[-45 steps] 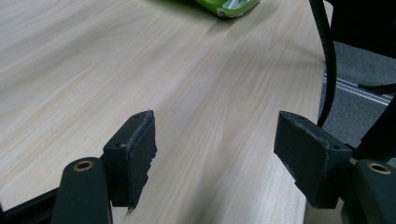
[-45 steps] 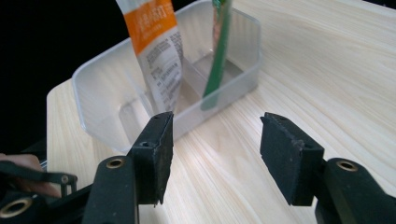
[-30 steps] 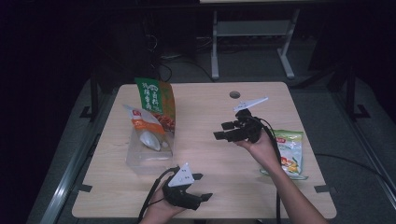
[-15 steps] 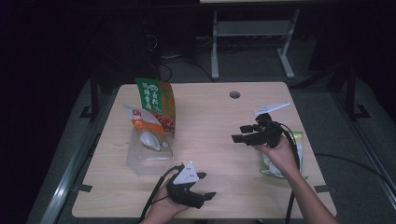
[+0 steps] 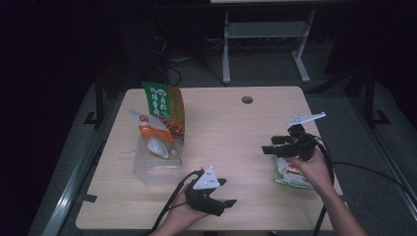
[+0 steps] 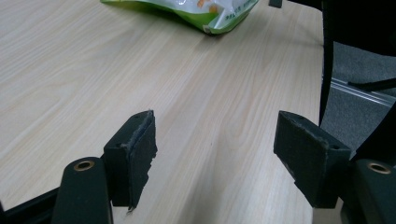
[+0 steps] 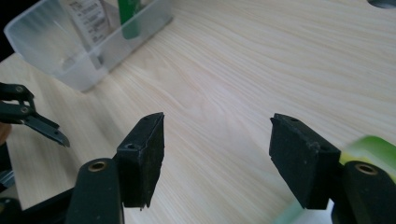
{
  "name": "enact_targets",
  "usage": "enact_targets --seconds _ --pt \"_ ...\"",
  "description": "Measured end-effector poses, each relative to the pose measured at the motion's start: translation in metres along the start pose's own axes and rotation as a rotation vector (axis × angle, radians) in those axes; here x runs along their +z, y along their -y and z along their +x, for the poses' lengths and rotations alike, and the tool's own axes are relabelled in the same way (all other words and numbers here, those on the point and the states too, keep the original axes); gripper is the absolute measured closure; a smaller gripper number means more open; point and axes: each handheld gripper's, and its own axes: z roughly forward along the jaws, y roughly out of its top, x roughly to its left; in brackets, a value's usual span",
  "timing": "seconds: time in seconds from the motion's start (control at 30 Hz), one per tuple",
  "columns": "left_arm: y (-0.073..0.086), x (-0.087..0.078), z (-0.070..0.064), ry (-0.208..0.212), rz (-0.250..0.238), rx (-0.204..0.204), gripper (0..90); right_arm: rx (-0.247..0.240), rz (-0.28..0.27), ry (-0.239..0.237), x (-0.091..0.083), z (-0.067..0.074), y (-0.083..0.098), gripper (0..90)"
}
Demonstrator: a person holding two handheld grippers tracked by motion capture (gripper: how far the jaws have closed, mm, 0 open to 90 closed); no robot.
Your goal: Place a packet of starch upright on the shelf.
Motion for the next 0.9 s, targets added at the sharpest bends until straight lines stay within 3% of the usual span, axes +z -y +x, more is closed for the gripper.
enact_targets --seconds 0.57,0.9 --pt "-0.017 0.026 -0.006 0.033 0.013 0.032 29.7 0.09 0.035 0.115 -0.03 -0.041 0.043 32.2" --pt "-0.021 0.032 -0.008 0.036 0.01 0.034 30.1 0.158 0.047 0.193 -0.045 -0.062 0.066 31.7"
